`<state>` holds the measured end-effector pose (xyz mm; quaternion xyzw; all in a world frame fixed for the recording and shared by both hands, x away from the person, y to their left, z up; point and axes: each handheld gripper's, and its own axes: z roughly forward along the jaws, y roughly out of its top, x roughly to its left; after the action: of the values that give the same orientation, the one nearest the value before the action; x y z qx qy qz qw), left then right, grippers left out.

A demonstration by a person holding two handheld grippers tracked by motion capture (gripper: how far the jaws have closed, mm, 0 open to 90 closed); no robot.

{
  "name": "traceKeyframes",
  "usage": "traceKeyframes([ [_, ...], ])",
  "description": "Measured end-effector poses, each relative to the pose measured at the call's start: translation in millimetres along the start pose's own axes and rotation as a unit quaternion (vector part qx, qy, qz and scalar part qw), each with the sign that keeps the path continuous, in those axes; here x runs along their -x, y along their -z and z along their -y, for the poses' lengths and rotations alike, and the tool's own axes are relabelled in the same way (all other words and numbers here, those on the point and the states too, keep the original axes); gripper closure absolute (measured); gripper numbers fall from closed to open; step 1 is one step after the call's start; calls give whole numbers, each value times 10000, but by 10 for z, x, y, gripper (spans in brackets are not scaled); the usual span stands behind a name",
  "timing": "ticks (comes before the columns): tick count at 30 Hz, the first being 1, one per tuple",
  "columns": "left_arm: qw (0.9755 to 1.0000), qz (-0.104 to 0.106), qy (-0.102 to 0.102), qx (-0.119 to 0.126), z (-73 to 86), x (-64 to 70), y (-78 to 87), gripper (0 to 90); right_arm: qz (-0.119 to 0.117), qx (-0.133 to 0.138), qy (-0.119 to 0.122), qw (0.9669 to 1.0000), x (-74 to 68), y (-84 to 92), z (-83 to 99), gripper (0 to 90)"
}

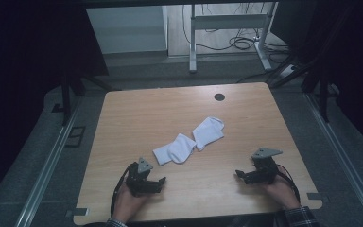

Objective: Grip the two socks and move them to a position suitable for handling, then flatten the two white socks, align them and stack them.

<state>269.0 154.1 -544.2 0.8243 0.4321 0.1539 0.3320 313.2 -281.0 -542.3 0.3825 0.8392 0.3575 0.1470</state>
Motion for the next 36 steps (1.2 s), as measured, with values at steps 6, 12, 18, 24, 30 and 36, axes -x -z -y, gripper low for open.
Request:
traceKeyframes([
  [6,10000,-10,8,3,1,3,0,110,37,-37,92,9999,-12,-9,-4,40],
  [12,10000,-11,9,2,1,2,1,109,6,-46,133,9999,-2,-17,-13,40],
  [18,10000,-11,10,1,2,2,1,109,0,-153,130,9998,-4,-18,-38,41],
  [24,10000,-11,8,1,1,2,1,109,-18,-230,154,9996,-9,-19,-67,63],
  [30,10000,-11,8,0,1,1,1,109,-40,-295,145,9995,-26,-18,-87,71],
  [36,10000,-10,-5,1,1,0,1,109,-108,-324,-82,9994,-24,-25,-135,85],
])
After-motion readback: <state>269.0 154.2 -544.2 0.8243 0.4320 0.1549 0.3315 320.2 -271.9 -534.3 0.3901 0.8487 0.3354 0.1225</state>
